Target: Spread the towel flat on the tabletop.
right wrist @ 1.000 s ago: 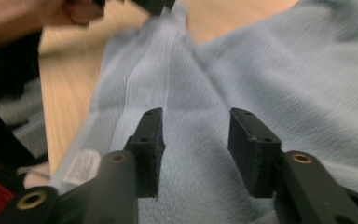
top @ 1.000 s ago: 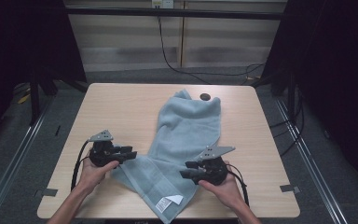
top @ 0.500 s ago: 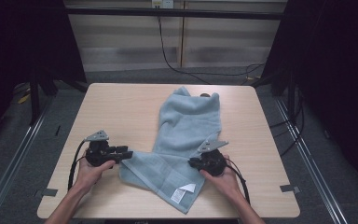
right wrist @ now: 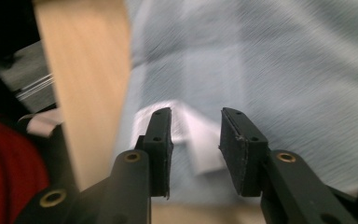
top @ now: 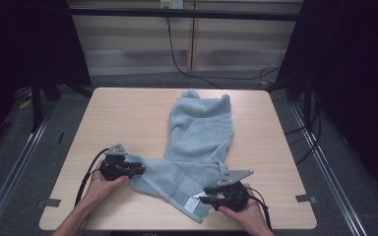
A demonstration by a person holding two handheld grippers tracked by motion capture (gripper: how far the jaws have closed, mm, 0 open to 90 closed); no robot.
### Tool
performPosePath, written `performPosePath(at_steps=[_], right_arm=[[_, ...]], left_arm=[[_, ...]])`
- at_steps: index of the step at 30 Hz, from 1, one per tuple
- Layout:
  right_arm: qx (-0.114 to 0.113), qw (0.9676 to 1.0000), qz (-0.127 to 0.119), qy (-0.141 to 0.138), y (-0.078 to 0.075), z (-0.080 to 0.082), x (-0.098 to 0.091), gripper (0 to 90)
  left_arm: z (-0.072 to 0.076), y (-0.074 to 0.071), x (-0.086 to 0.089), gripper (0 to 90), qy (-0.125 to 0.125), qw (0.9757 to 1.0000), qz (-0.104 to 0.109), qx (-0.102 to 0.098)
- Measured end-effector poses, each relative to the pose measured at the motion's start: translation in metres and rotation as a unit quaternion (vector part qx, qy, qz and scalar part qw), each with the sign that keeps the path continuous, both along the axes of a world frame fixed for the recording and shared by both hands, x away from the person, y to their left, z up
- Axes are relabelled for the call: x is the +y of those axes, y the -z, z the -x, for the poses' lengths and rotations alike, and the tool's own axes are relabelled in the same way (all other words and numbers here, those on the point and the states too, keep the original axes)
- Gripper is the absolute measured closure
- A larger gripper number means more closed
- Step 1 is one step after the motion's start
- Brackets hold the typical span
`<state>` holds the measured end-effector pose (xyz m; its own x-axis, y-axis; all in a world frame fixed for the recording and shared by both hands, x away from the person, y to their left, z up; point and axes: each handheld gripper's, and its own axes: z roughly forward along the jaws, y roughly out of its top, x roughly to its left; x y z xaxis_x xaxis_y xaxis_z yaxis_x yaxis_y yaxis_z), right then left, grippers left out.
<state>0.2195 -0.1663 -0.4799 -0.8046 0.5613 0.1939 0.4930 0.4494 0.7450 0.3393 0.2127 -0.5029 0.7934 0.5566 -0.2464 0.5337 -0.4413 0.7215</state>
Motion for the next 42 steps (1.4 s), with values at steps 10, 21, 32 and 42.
performPosePath(at_steps=[10, 21, 32, 42], right_arm=[[-0.026, 0.9977, 0.023, -0.058, 0.024, 0.015, 0.021, 47.6], [-0.043, 0.9966, 0.04, -0.059, 0.023, 0.017, 0.022, 81.9], [-0.053, 0.995, -0.073, 0.042, -0.031, -0.005, -0.03, 86.3], [-0.04, 0.9906, -0.06, 0.116, -0.023, -0.035, -0.067, 86.2]], left_arm=[[-0.004, 0.001, 0.003, 70.6, -0.016, 0.9997, 0.014, 0.014], [-0.011, -0.014, 0.032, 62.5, -0.078, 0.9945, 0.069, -0.004], [-0.017, -0.009, 0.034, 43.3, -0.089, 0.9937, 0.068, -0.009], [-0.012, -0.014, 0.031, 40.3, -0.046, 0.9943, 0.095, -0.015]])
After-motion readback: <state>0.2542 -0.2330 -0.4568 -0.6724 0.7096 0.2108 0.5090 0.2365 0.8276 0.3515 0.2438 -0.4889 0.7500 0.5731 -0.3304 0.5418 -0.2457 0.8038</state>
